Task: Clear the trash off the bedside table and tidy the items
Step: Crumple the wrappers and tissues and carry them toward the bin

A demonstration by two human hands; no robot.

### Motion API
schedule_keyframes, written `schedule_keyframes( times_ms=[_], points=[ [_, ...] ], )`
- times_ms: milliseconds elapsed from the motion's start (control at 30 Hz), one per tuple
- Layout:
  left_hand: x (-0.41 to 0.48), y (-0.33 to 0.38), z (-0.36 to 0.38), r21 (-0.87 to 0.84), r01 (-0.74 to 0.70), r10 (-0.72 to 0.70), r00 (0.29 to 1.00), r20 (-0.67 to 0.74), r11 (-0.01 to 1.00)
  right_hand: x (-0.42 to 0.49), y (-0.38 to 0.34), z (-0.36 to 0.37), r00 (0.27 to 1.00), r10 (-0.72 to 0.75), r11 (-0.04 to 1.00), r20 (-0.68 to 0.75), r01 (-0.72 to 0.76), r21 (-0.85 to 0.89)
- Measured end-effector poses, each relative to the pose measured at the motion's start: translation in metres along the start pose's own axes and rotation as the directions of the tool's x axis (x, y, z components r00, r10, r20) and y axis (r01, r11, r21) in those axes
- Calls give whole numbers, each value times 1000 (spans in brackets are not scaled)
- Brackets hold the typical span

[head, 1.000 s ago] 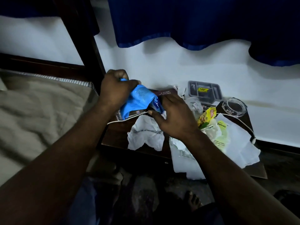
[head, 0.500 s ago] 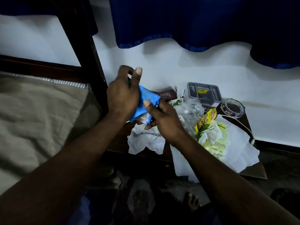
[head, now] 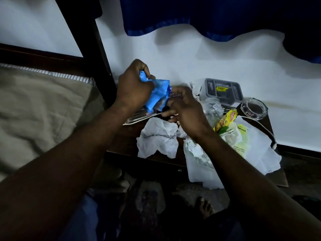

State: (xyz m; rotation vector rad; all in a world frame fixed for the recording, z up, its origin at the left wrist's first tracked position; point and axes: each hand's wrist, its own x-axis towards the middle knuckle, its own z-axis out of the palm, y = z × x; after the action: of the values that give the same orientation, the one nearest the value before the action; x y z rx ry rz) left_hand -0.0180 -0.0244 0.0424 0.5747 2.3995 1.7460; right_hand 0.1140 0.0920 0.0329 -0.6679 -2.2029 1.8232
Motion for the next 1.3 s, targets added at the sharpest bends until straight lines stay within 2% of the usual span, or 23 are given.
schedule_keyframes(
  times_ms=[33,67,100,133,233,333,467,567,700,800,900,967,1067,1167,1200,1300],
  points=[
    [1,-1,-3,86,-55,58,998,-32,995,0,6,-2,996,-87,947,-9,80,-311],
    [3,-2,-6,136,-97,104,994,-45,986,-1,12,-2,988,-150,817,32,142,-558],
    [4,-2,-8,152,-122,130,990,-46,981,-3,18,1,981,-167,686,99,188,-703],
    [4,-1,-9,150,-128,136,990,-45,980,-4,24,6,975,-148,600,167,223,-768],
    [6,5,-5,144,-157,162,987,-24,977,-6,42,28,956,-58,500,286,276,-821],
    [4,9,2,248,-208,210,978,21,946,-5,52,43,956,23,431,294,256,-865],
    [-1,13,9,341,-280,270,960,78,897,-6,54,49,965,-30,367,261,253,-895],
    [-5,17,10,380,-311,302,950,84,871,-7,45,49,966,-86,409,242,256,-876],
    [-4,24,10,447,-294,306,951,48,845,-14,25,40,965,-210,564,157,251,-786],
    [3,26,9,466,-252,267,963,34,848,-21,9,25,983,-153,706,104,182,-684],
    [11,27,9,484,-200,194,979,62,852,-23,-7,1,996,-63,763,67,92,-640],
    [14,26,14,519,-166,123,986,117,838,-23,-18,-21,1000,-8,830,8,11,-558],
    [11,27,26,496,-215,60,949,309,841,-25,-27,-59,1000,4,979,-24,-9,-203],
    [-1,28,44,455,-356,113,871,479,817,-25,-27,-93,996,-83,991,41,78,105],
    [-6,27,52,441,-375,121,856,502,815,-24,-26,-102,994,-111,981,17,107,163],
    [-15,18,77,403,-384,100,815,571,831,-17,-14,-116,970,-93,976,-223,134,172]
  ],
)
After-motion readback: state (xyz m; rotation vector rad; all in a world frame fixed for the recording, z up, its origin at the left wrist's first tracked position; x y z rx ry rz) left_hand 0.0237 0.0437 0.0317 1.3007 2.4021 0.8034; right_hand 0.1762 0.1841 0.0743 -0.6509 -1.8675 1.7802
